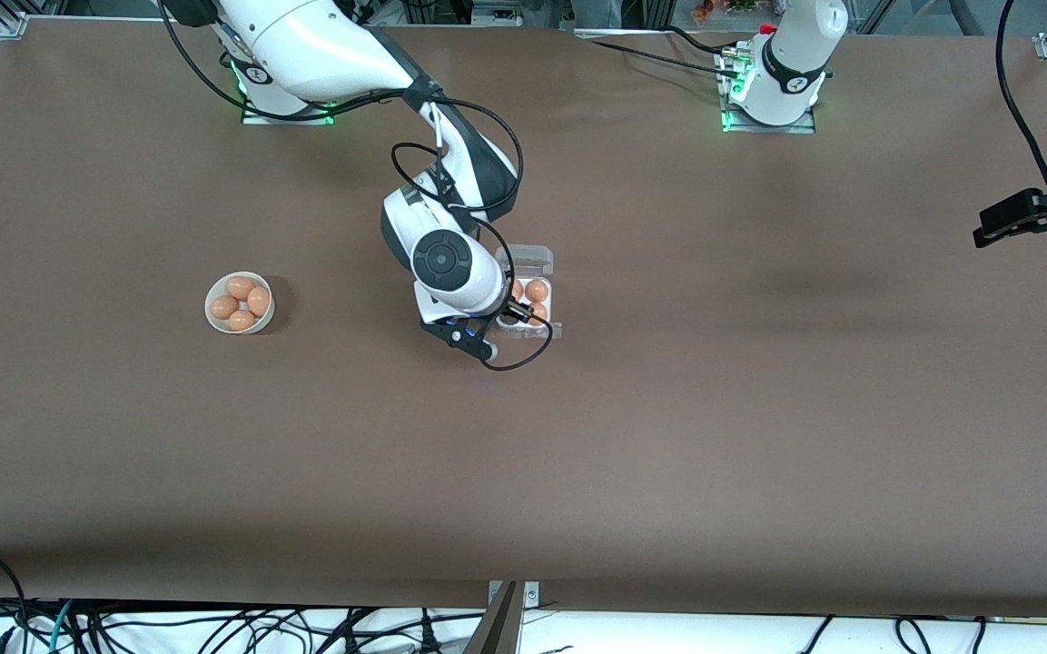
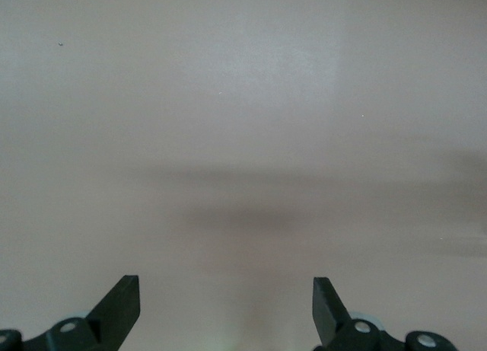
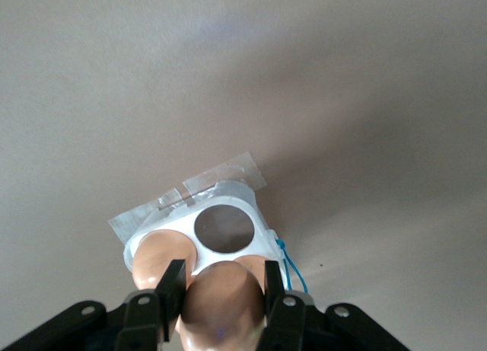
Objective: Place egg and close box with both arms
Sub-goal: 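Lower the egg into the empty carton cup and open the right gripper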
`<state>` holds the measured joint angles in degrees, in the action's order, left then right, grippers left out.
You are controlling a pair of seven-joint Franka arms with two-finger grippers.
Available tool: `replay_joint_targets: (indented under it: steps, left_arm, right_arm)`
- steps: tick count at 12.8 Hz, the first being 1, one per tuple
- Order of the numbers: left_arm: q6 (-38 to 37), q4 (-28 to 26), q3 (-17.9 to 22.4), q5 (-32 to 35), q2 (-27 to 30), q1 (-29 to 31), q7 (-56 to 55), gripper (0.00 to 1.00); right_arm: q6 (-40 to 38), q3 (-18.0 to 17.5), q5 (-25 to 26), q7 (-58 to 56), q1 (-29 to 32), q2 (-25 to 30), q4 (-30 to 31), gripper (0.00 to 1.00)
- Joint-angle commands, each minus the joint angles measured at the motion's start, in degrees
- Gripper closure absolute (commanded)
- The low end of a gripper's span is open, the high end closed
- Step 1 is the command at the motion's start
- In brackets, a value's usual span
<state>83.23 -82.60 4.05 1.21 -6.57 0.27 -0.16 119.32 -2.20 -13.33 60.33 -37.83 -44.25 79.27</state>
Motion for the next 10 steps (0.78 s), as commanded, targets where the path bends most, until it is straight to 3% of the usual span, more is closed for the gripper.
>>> replay_joint_targets:
  steps: [1, 10]
  left_arm:
    - [-0.4, 1.1, -0.3, 1.0, -0.1, 0.2, 1.3, 0.0]
    - [-0.4, 1.0, -0.5, 1.0, -0.1, -0.5, 1.0, 0.0]
  right_arm:
    - [1.2, 0.4, -1.0, 1.5, -1.4, -1.7, -1.9, 0.68]
    - [3.5, 0.6, -0.7, 1.5, -2.2, -3.6, -2.0, 0.68]
